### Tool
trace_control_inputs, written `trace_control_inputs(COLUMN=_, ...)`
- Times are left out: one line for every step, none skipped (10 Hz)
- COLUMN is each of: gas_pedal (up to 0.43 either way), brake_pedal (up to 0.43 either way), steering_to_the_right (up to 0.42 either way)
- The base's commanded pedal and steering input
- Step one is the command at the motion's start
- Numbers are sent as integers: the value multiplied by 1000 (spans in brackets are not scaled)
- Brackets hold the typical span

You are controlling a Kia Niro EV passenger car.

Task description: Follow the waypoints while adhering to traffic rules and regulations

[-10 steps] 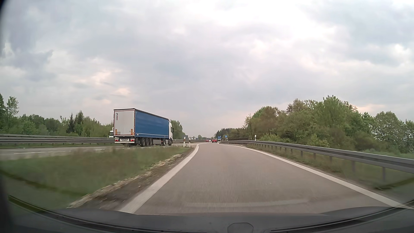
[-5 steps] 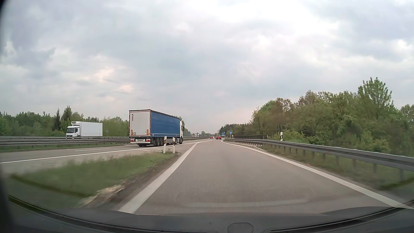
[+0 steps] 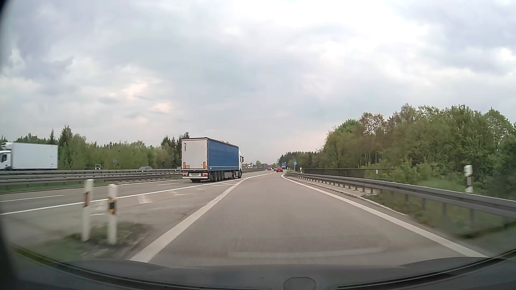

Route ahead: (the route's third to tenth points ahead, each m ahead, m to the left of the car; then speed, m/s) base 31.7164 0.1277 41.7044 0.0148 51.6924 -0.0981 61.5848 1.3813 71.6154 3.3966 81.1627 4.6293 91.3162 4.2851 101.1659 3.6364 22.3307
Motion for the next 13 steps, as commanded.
trace_control_inputs(gas_pedal=220, brake_pedal=0, steering_to_the_right=-10)
trace_control_inputs(gas_pedal=220, brake_pedal=0, steering_to_the_right=-10)
trace_control_inputs(gas_pedal=209, brake_pedal=0, steering_to_the_right=-9)
trace_control_inputs(gas_pedal=189, brake_pedal=0, steering_to_the_right=-6)
trace_control_inputs(gas_pedal=189, brake_pedal=0, steering_to_the_right=-1)
trace_control_inputs(gas_pedal=189, brake_pedal=0, steering_to_the_right=0)
trace_control_inputs(gas_pedal=189, brake_pedal=0, steering_to_the_right=0)
trace_control_inputs(gas_pedal=189, brake_pedal=0, steering_to_the_right=1)
trace_control_inputs(gas_pedal=189, brake_pedal=0, steering_to_the_right=2)
trace_control_inputs(gas_pedal=189, brake_pedal=0, steering_to_the_right=5)
trace_control_inputs(gas_pedal=189, brake_pedal=0, steering_to_the_right=8)
trace_control_inputs(gas_pedal=197, brake_pedal=0, steering_to_the_right=9)
trace_control_inputs(gas_pedal=197, brake_pedal=0, steering_to_the_right=9)
